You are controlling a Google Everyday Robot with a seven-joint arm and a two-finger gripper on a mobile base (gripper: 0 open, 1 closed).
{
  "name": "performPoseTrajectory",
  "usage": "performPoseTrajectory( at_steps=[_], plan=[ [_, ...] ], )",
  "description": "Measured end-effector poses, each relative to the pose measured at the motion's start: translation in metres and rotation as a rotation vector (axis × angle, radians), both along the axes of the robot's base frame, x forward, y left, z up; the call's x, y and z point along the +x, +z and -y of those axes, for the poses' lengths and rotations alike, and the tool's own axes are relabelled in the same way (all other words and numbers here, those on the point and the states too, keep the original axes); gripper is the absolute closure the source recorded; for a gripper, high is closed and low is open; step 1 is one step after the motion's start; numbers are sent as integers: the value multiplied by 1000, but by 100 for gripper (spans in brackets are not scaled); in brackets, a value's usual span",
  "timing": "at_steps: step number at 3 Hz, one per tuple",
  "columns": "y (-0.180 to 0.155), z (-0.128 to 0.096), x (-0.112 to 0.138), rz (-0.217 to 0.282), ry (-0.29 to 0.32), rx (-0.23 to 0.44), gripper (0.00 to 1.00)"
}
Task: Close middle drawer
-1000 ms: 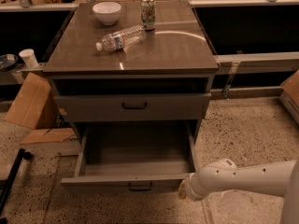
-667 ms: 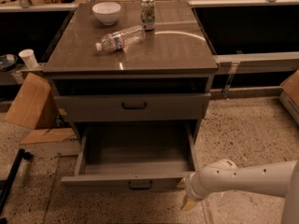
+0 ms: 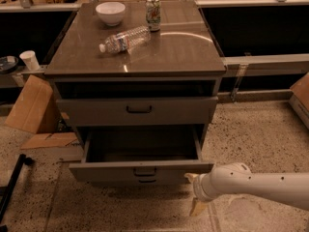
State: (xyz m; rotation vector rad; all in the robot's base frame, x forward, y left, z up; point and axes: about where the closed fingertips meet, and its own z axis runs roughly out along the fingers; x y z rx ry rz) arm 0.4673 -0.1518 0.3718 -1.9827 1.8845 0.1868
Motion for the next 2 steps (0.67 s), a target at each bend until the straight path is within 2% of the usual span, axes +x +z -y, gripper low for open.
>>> performPoseTrajectory(
  at_steps=[2],
  plan=[
    [-2, 11, 35, 25, -18, 46, 66]
  ],
)
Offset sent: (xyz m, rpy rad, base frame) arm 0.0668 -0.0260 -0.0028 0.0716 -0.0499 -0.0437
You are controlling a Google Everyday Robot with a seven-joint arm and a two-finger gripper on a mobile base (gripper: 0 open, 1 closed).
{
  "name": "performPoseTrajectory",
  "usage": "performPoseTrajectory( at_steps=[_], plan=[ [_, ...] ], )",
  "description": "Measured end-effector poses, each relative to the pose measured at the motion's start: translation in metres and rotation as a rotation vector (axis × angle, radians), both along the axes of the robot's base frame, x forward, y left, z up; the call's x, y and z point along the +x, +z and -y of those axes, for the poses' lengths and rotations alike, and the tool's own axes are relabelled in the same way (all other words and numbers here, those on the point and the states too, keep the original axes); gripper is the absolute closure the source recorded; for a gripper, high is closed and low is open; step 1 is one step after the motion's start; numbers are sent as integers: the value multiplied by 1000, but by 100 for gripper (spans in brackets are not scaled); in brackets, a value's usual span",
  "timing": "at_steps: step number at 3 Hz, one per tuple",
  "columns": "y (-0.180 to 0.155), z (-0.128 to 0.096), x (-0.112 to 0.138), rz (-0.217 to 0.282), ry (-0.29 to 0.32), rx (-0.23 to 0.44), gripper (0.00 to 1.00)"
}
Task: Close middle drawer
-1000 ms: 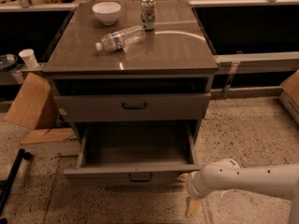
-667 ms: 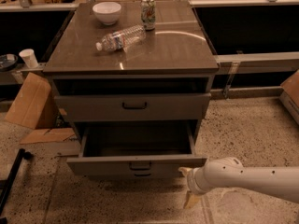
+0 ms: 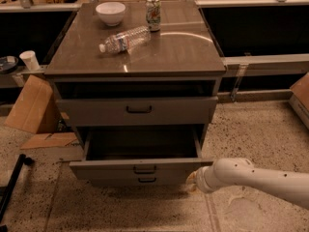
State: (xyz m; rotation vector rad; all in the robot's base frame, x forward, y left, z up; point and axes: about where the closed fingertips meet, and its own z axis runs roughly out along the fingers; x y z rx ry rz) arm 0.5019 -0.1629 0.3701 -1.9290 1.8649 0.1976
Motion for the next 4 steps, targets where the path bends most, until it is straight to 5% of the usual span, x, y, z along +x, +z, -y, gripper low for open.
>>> performPoseTrajectory(
  at_steps=[1, 2, 4],
  plan=[
    [-5, 7, 23, 10, -22, 12, 89],
    [-9, 14, 46, 29, -42, 22, 100],
    [-13, 20, 76, 53, -67, 39, 100]
  ],
)
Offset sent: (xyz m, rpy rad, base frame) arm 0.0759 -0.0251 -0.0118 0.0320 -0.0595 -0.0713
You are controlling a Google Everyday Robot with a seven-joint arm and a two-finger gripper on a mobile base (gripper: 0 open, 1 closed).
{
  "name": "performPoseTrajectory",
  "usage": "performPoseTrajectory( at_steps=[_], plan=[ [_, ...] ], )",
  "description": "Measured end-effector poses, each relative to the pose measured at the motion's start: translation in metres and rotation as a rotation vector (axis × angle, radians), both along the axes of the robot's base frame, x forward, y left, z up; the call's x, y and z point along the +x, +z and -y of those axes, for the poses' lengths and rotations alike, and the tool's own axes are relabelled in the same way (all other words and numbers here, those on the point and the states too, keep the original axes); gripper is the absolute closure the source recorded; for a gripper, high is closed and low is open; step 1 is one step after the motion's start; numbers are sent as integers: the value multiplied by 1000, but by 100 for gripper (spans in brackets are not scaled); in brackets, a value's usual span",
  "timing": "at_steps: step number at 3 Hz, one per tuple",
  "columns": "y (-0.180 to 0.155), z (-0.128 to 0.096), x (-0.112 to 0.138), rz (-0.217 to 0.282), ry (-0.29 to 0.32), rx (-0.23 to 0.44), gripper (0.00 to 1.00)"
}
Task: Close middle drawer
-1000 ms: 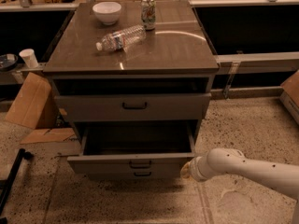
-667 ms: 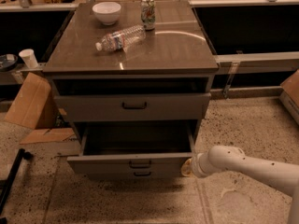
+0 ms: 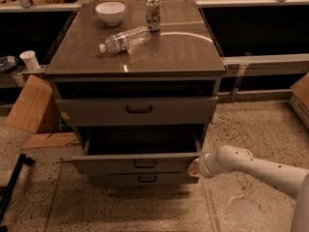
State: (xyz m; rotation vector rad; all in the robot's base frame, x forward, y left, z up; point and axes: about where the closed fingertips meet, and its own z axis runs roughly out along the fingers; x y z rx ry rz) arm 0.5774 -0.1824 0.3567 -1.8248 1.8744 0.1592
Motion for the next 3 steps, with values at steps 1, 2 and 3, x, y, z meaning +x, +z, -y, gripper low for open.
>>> performPoseTrajectory(
  at_steps=[1, 2, 3],
  plan=[
    [-1, 1, 11, 0, -8, 14, 83],
    [0, 0, 19, -1, -8, 25, 52],
    [0, 0, 20, -1, -6, 27, 29]
  ],
)
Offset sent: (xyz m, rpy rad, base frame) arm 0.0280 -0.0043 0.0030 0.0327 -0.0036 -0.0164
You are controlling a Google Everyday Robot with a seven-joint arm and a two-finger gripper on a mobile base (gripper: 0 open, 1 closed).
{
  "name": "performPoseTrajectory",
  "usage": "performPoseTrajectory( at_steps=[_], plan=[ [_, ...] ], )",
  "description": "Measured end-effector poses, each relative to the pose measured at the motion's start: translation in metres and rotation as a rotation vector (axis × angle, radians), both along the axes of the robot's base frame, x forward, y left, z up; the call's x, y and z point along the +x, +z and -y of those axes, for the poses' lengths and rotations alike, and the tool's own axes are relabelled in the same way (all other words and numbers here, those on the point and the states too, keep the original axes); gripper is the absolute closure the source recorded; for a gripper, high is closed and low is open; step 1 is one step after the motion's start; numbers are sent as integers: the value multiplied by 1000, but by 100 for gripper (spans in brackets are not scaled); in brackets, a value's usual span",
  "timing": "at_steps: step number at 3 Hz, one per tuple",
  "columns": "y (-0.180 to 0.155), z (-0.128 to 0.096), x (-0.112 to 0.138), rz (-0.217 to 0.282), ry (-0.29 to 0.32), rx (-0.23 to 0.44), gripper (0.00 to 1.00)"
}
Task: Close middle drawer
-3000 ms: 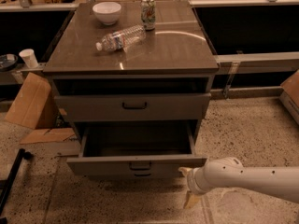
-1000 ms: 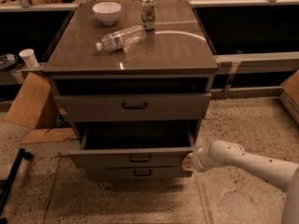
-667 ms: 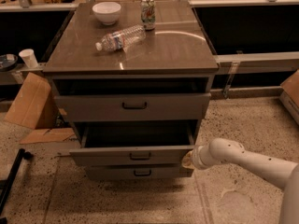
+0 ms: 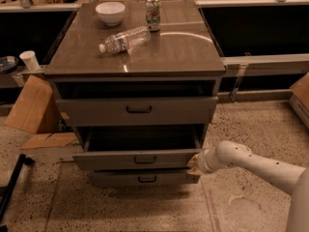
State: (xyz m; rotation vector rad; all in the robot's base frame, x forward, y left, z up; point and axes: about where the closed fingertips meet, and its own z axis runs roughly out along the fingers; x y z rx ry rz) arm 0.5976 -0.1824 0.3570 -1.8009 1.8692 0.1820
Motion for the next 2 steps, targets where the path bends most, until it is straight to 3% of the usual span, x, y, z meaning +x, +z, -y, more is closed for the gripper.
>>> performPoseTrajectory(
  at_steps=[1, 2],
  plan=[
    [0, 0, 0, 0, 1, 2, 6],
    [3, 2, -4, 4, 2, 8, 0]
  ],
)
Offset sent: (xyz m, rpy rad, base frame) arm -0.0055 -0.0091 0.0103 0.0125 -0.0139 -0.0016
